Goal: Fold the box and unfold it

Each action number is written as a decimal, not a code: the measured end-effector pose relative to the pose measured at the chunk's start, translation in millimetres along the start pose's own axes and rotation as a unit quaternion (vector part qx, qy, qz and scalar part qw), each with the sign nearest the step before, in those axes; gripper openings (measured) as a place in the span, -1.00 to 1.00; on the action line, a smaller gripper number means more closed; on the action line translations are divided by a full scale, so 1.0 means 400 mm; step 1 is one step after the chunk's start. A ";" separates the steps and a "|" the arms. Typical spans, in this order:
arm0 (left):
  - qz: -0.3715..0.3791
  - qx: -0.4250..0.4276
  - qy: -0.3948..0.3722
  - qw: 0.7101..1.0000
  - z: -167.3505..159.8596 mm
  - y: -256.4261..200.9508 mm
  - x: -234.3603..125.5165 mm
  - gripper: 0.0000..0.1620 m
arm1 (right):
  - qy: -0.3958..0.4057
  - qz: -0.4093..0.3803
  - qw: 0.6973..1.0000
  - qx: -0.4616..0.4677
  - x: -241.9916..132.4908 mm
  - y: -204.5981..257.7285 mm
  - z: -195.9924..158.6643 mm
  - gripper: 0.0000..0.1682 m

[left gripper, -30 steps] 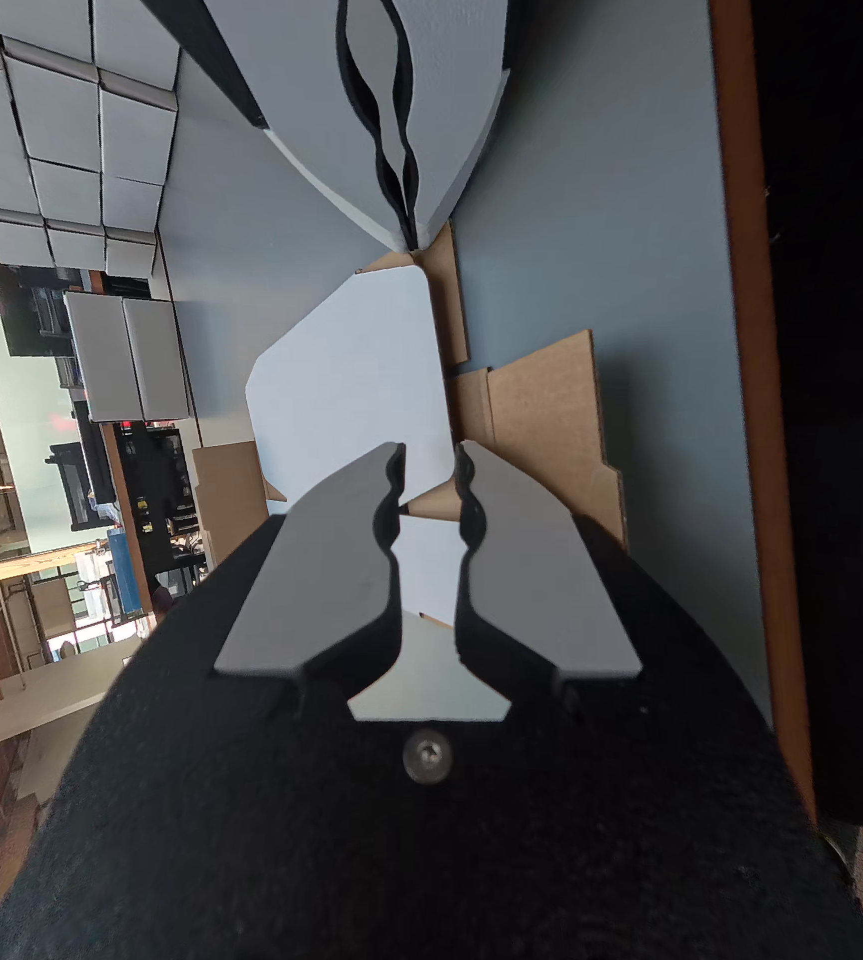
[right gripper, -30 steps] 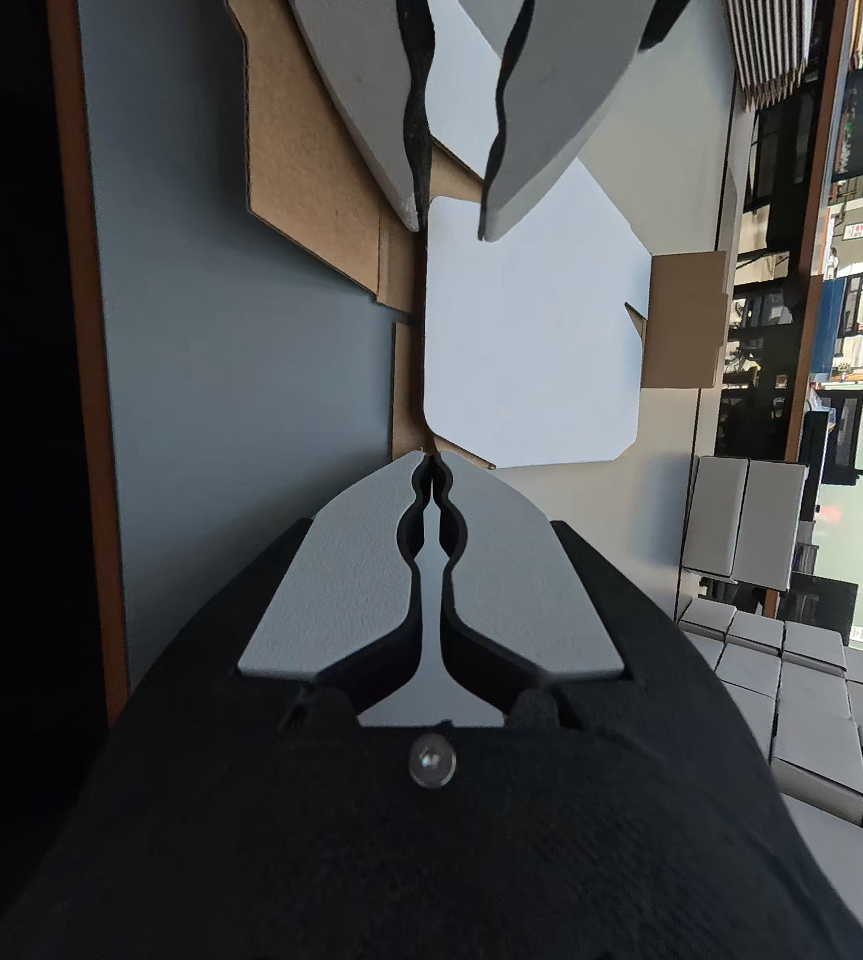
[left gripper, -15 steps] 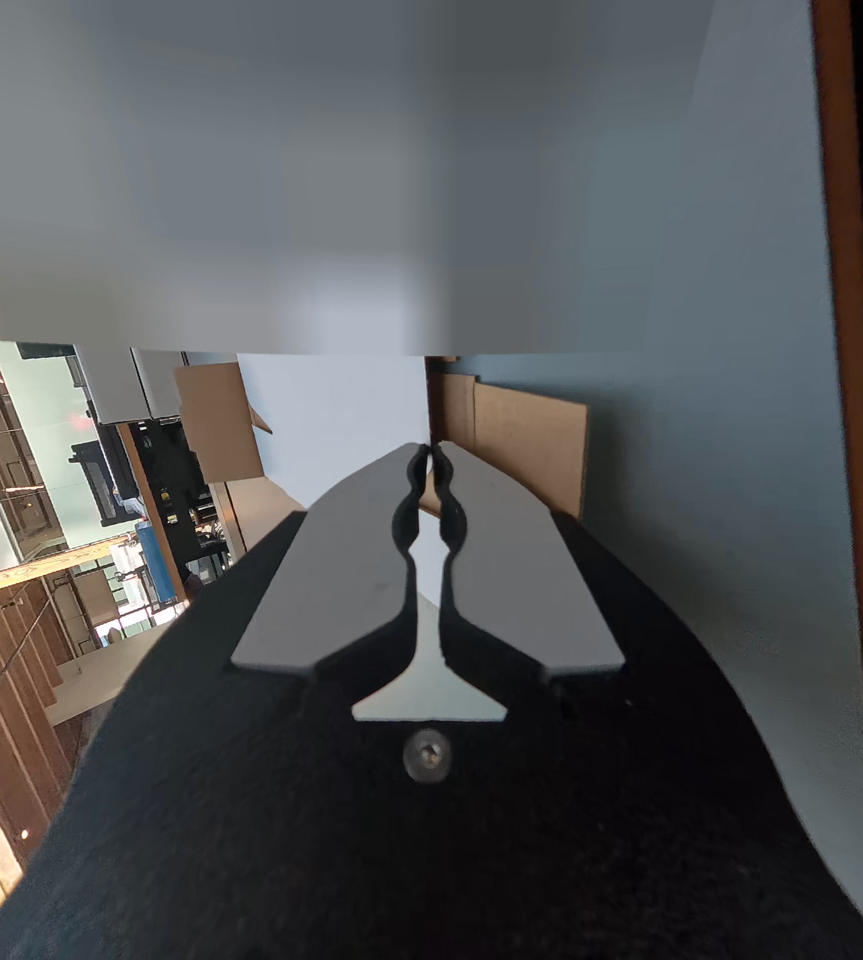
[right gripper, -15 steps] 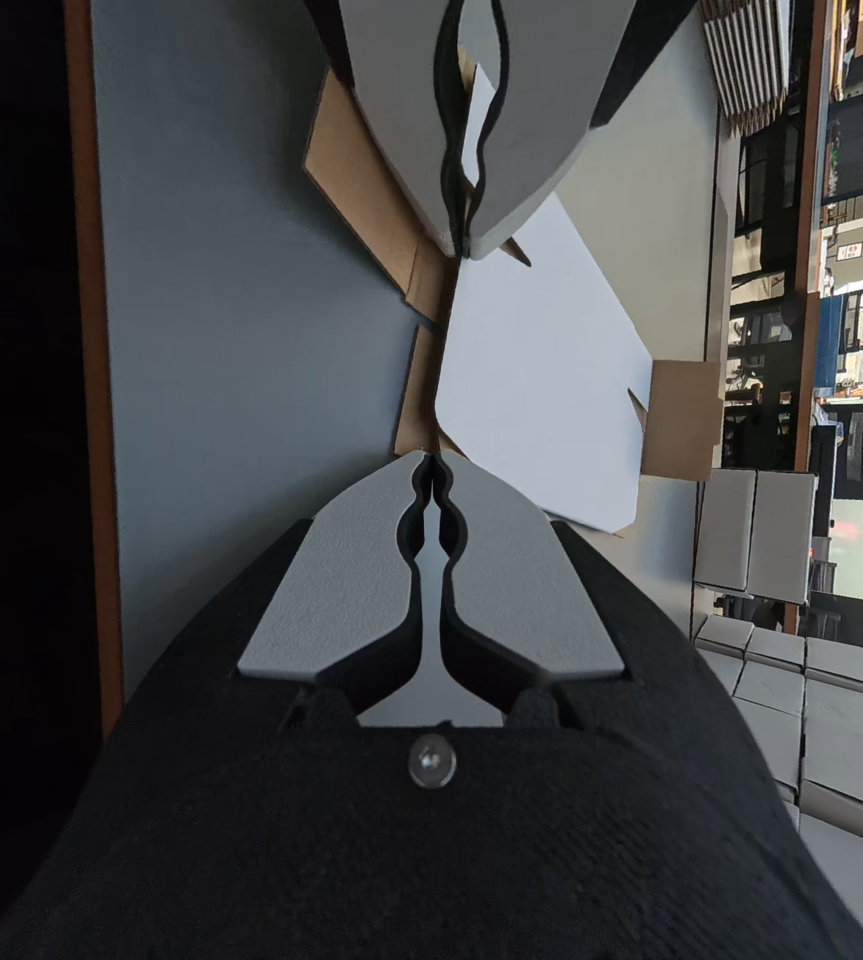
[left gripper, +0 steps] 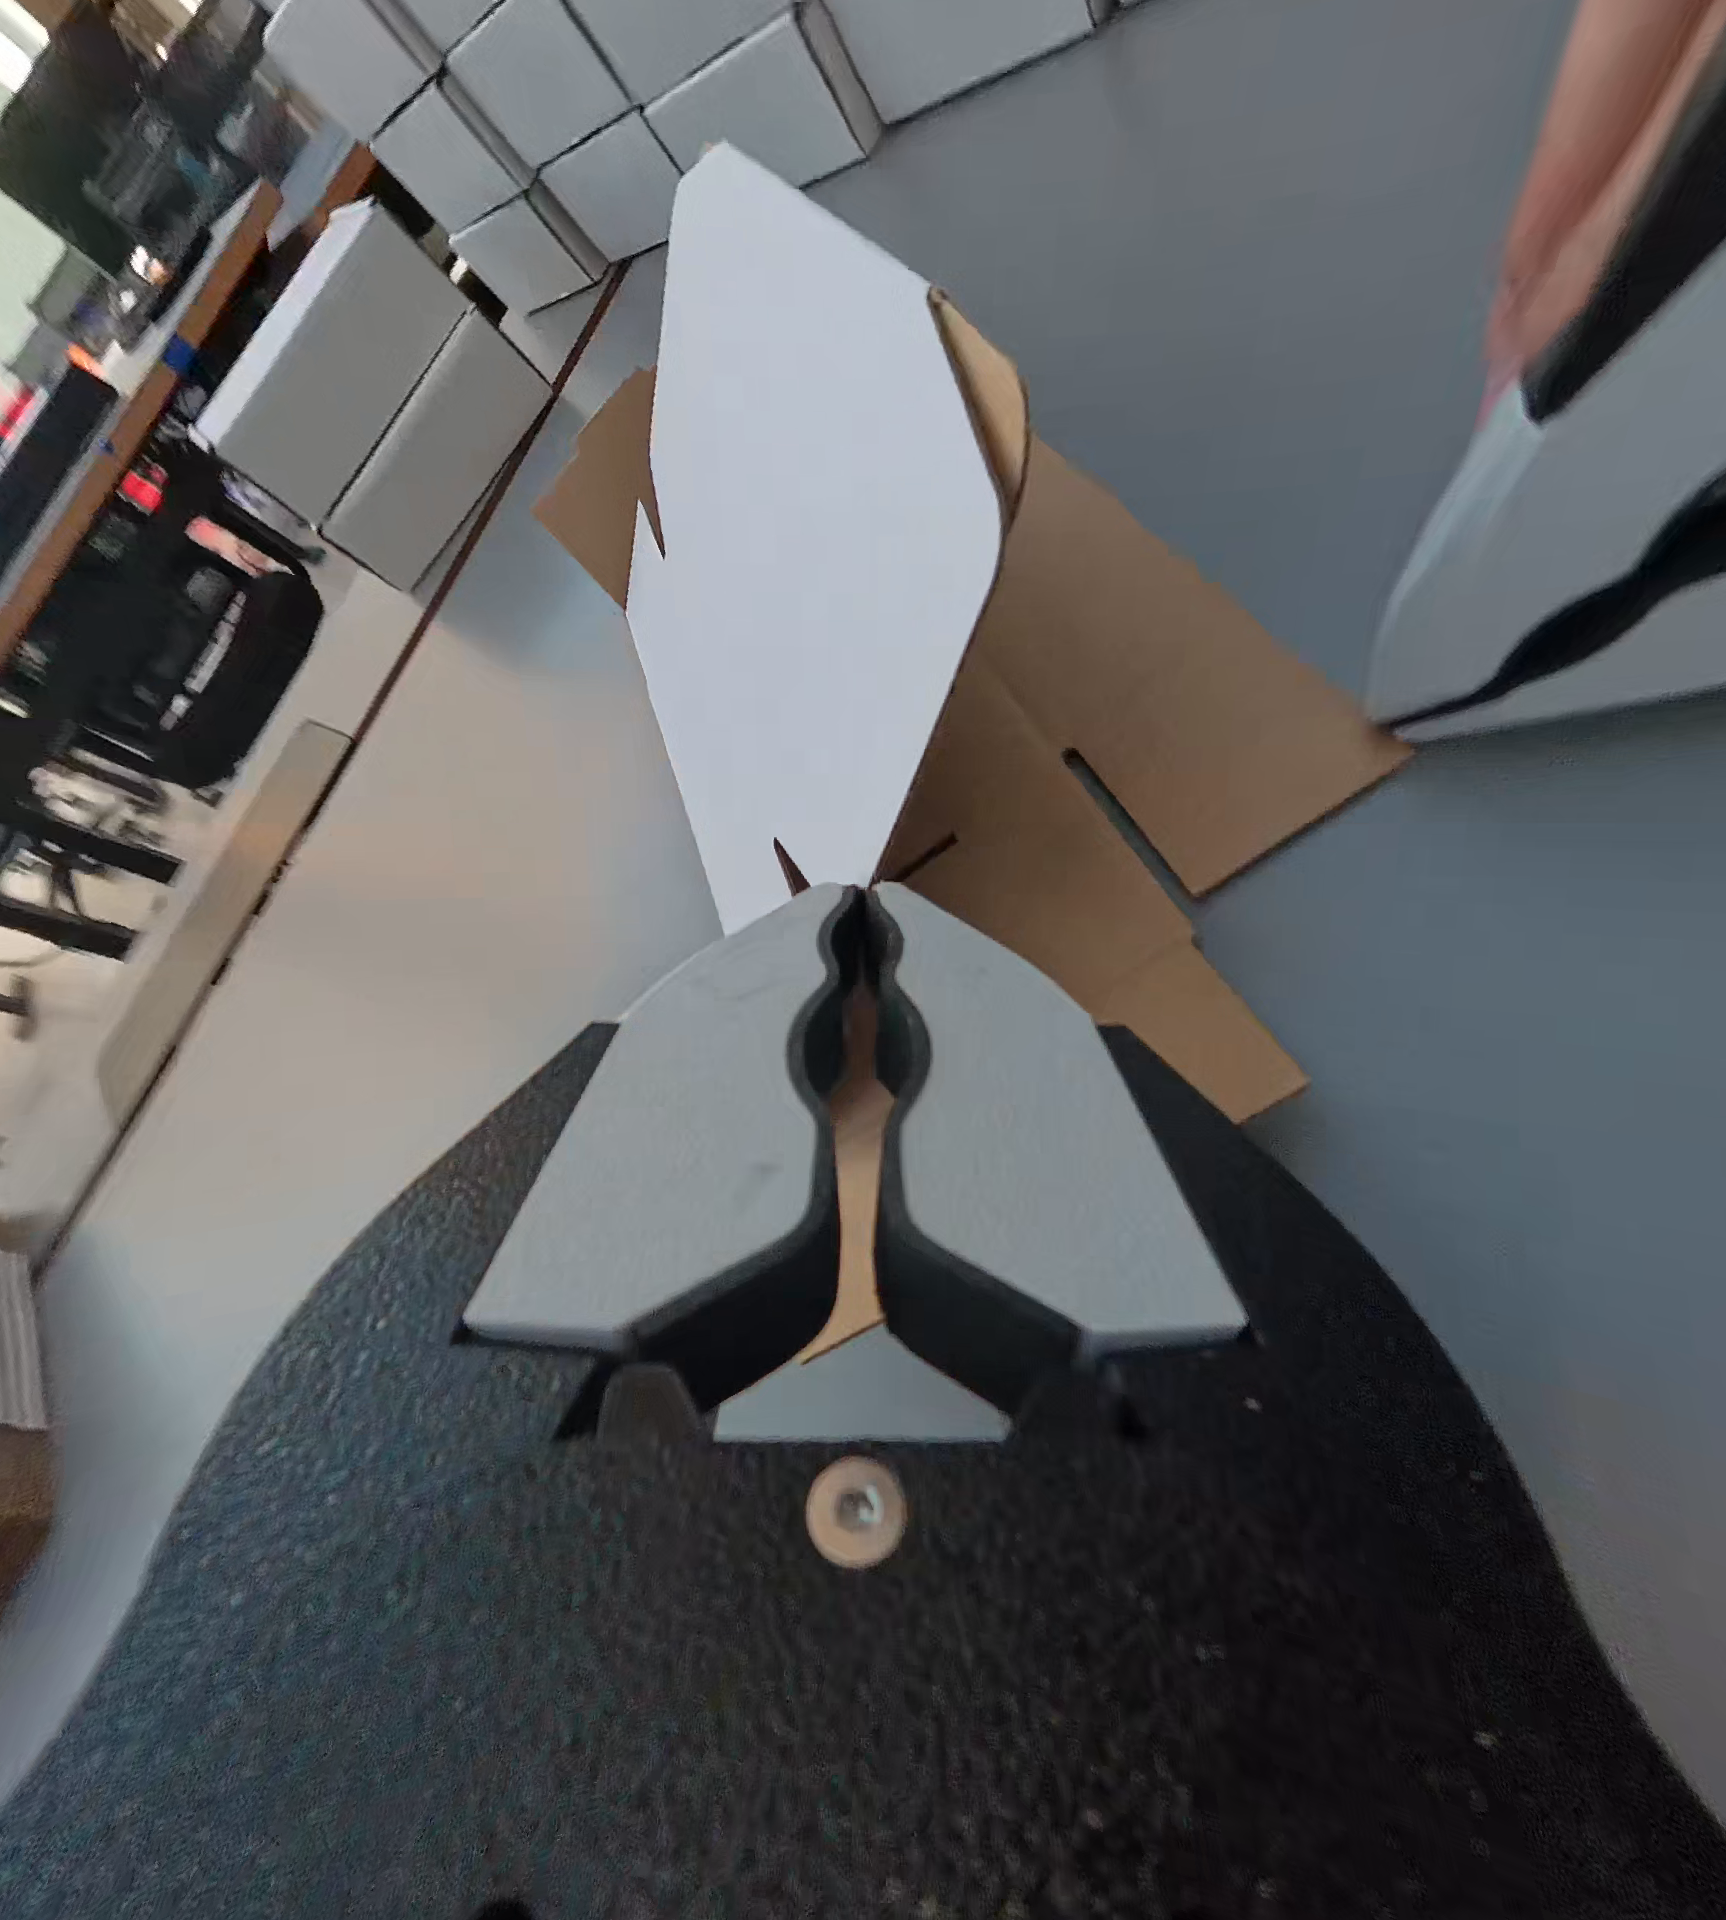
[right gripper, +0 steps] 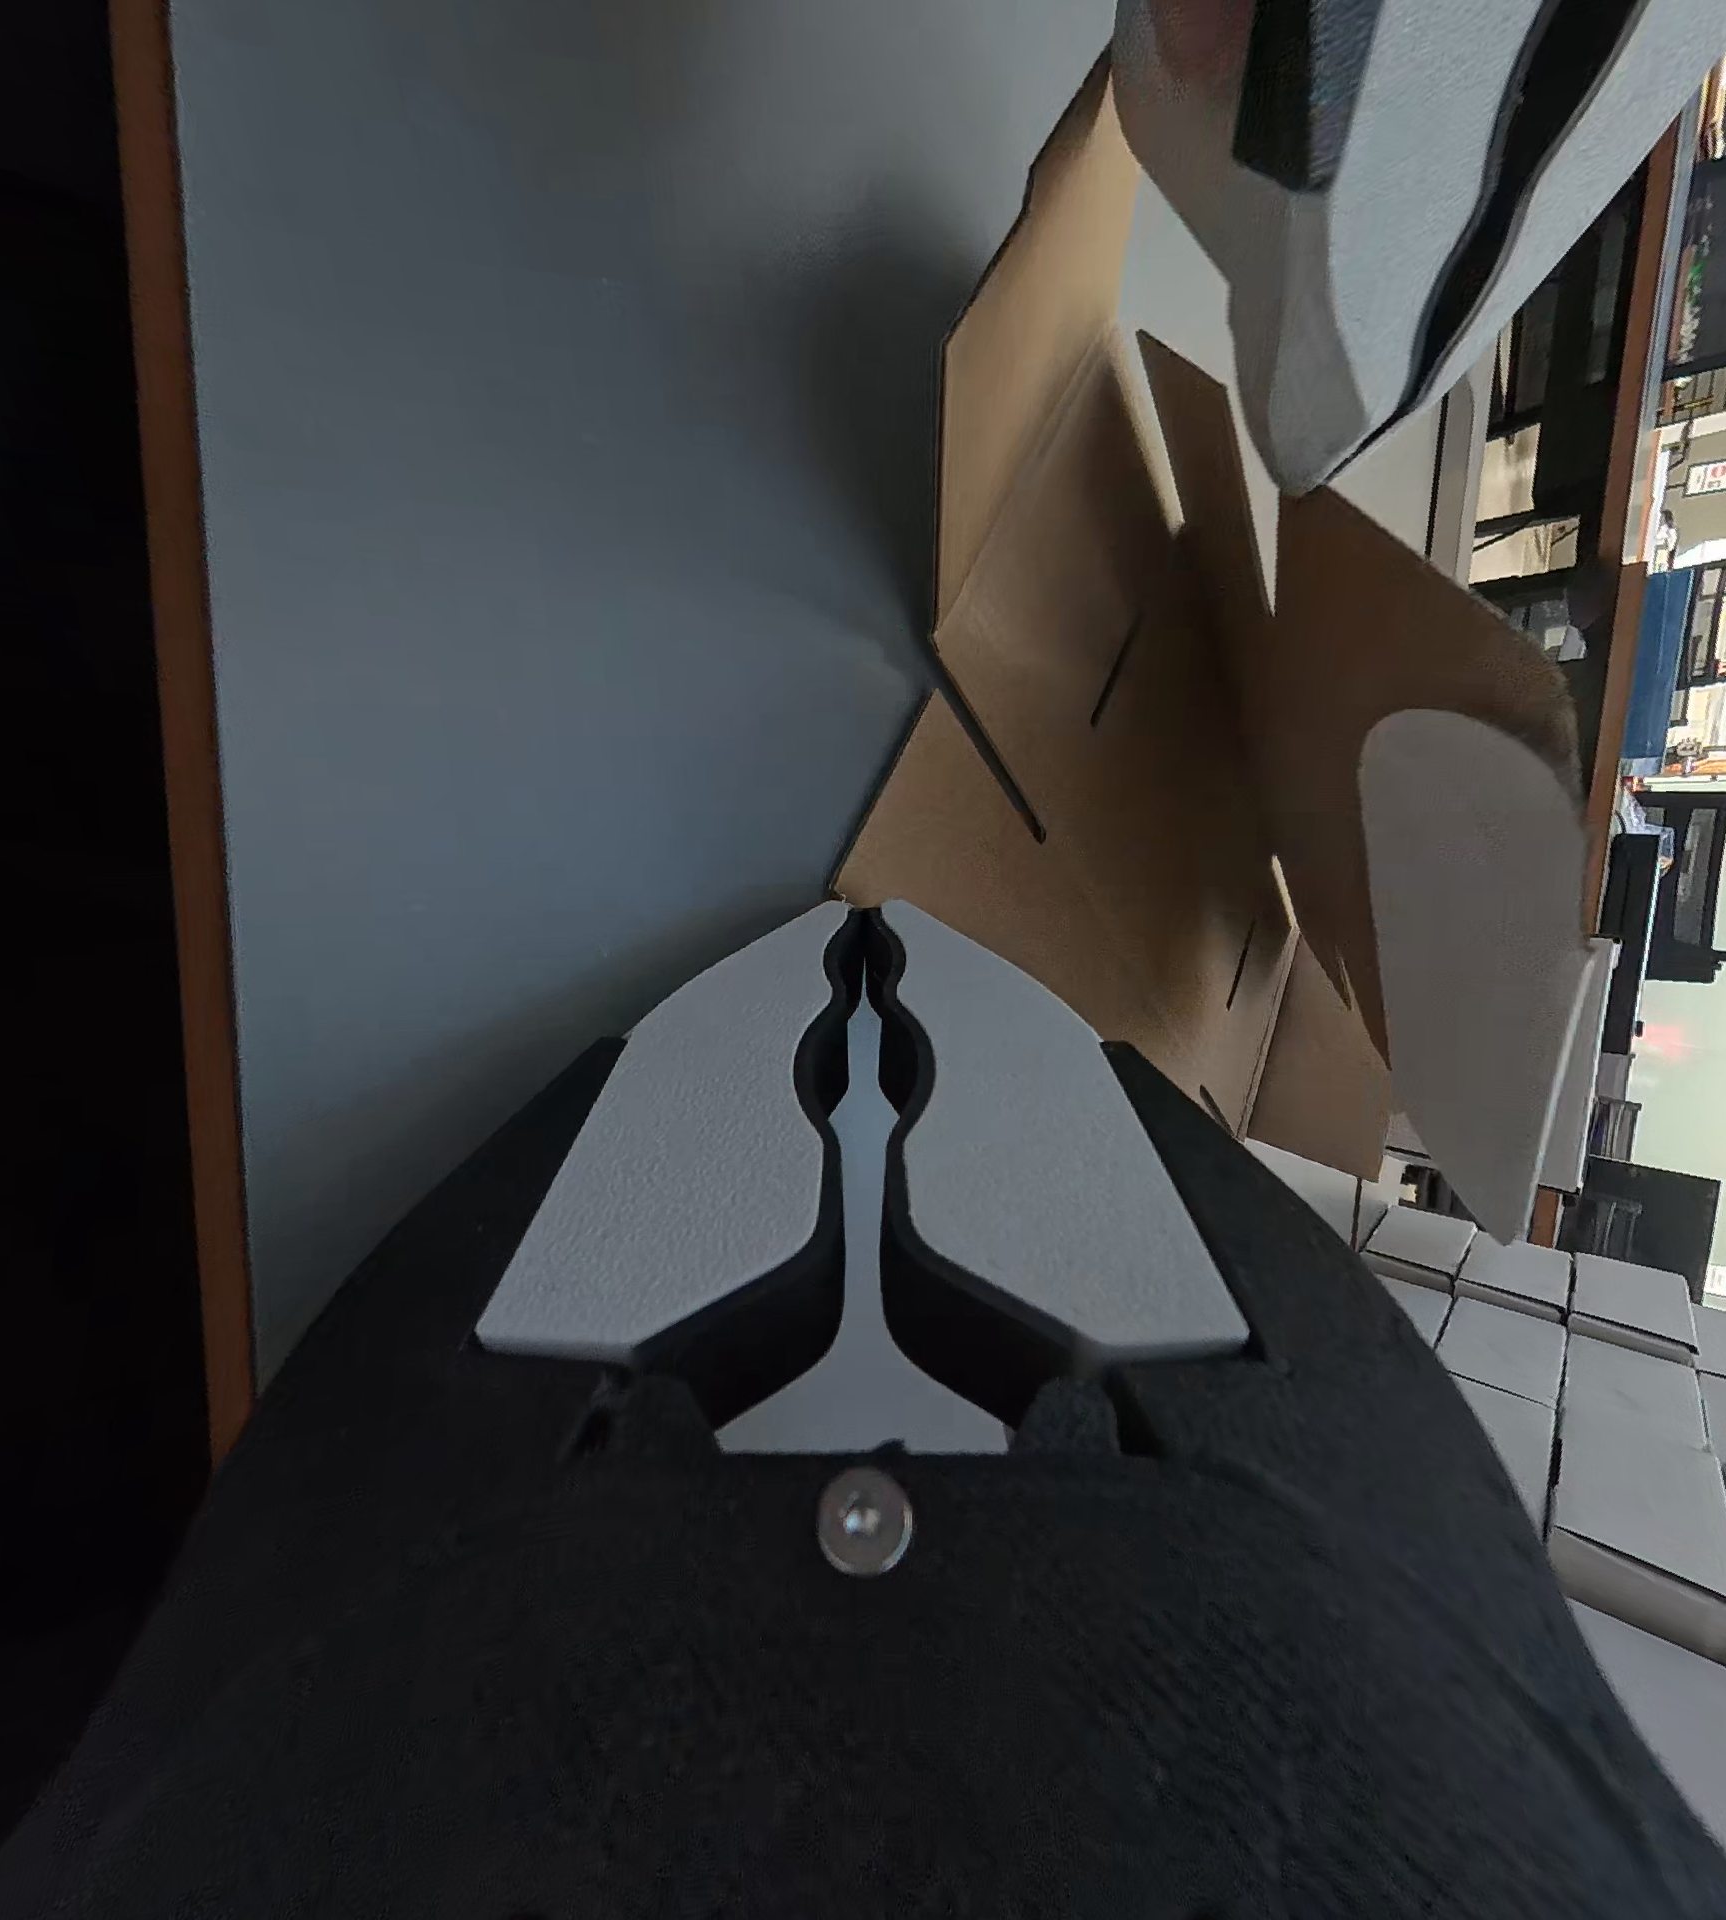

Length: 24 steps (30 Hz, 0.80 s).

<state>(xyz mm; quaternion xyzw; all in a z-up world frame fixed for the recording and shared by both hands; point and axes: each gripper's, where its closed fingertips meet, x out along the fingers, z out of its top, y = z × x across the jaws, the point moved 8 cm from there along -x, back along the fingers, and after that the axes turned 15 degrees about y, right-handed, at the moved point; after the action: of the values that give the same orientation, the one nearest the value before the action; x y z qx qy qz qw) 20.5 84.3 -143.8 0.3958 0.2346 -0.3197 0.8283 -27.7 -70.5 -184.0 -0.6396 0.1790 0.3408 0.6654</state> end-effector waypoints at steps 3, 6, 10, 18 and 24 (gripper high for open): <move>-0.083 -0.199 -0.032 0.976 -0.023 0.077 0.003 -1.00 | -0.005 0.002 1.000 0.003 0.000 -0.001 -0.002 -1.00; -0.175 -0.412 -0.059 0.893 -0.068 0.154 0.018 -1.00 | -0.004 0.007 1.000 0.000 0.001 -0.002 -0.002 -1.00; -0.252 -0.565 -0.083 0.781 -0.130 0.210 0.062 -1.00 | -0.002 0.033 0.999 -0.012 0.000 -0.012 0.000 -1.00; -0.216 -0.474 -0.075 0.850 -0.094 0.179 0.067 -0.93 | -0.037 0.035 0.989 0.140 -0.005 -0.219 -0.072 -1.00; -0.112 -0.158 -0.051 0.980 0.068 0.206 0.020 -0.72 | -0.014 -0.031 0.987 0.154 0.082 -0.215 -0.123 -1.00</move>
<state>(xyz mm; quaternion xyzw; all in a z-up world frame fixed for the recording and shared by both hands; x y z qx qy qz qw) 88.6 99.6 -91.5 0.2144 0.2829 -0.3892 0.8500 63.9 -106.6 -149.2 -0.5295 0.2002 0.2975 0.7688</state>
